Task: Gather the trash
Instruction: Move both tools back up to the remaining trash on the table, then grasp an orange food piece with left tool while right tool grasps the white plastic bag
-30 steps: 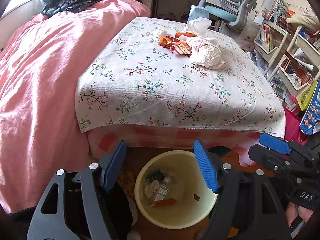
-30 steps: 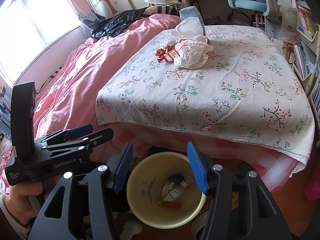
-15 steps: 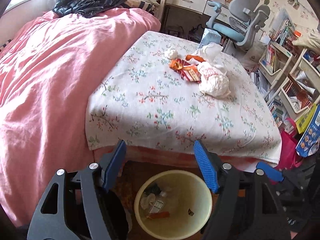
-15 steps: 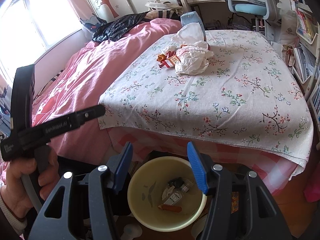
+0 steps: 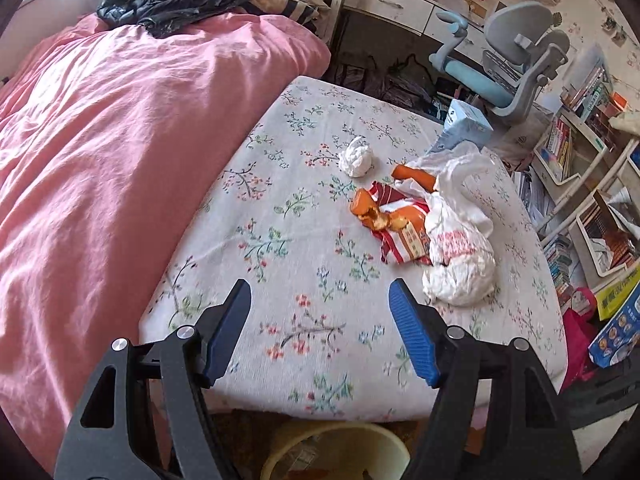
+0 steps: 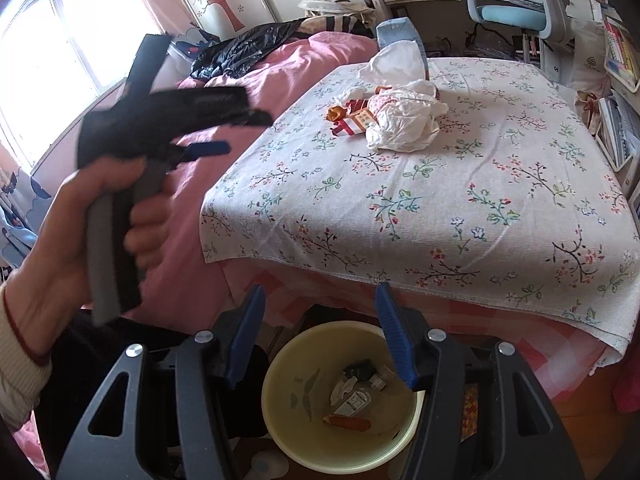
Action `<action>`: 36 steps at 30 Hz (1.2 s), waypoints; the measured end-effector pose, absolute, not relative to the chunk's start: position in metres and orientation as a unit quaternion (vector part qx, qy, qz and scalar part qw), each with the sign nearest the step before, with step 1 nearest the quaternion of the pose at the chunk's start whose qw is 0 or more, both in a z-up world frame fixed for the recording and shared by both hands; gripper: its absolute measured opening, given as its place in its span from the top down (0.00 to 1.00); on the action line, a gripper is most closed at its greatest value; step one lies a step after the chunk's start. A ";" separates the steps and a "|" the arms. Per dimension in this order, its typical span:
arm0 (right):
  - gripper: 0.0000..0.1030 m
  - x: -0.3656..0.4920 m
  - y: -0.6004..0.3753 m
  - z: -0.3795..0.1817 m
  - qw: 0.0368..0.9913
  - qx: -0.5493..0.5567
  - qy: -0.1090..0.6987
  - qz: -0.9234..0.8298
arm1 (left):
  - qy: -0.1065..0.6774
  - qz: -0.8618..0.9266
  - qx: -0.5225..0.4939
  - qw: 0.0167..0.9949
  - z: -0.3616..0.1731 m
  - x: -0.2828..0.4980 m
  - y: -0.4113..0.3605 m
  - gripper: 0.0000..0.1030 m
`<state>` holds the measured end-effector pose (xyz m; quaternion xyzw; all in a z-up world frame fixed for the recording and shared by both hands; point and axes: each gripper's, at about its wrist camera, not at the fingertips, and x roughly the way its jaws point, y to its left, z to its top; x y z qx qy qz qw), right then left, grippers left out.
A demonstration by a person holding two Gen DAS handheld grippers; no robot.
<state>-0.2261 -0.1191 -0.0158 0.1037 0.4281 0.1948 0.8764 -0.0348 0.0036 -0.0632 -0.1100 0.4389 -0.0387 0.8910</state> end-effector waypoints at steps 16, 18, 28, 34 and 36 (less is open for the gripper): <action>0.38 -0.113 -0.141 -0.009 0.900 0.118 0.408 0.100 | 0.472 -0.038 -0.100 0.875 -0.102 0.084 -0.027 0.32; 0.38 -0.091 -0.142 -0.014 0.903 0.114 0.407 0.079 | 0.477 -0.044 -0.096 0.873 -0.106 0.089 -0.030 0.33; 0.69 -0.065 -0.143 -0.022 0.889 0.135 0.424 0.107 | 0.484 -0.091 -0.105 0.864 -0.105 0.084 -0.018 0.82; 0.73 -0.089 -0.163 -0.009 0.849 0.211 0.453 0.170 | 0.474 -0.096 -0.129 0.866 -0.088 0.058 0.004 0.83; 0.73 -0.101 -0.178 0.000 0.844 0.232 0.451 0.174 | 0.469 -0.096 -0.133 0.868 -0.082 0.049 0.009 0.83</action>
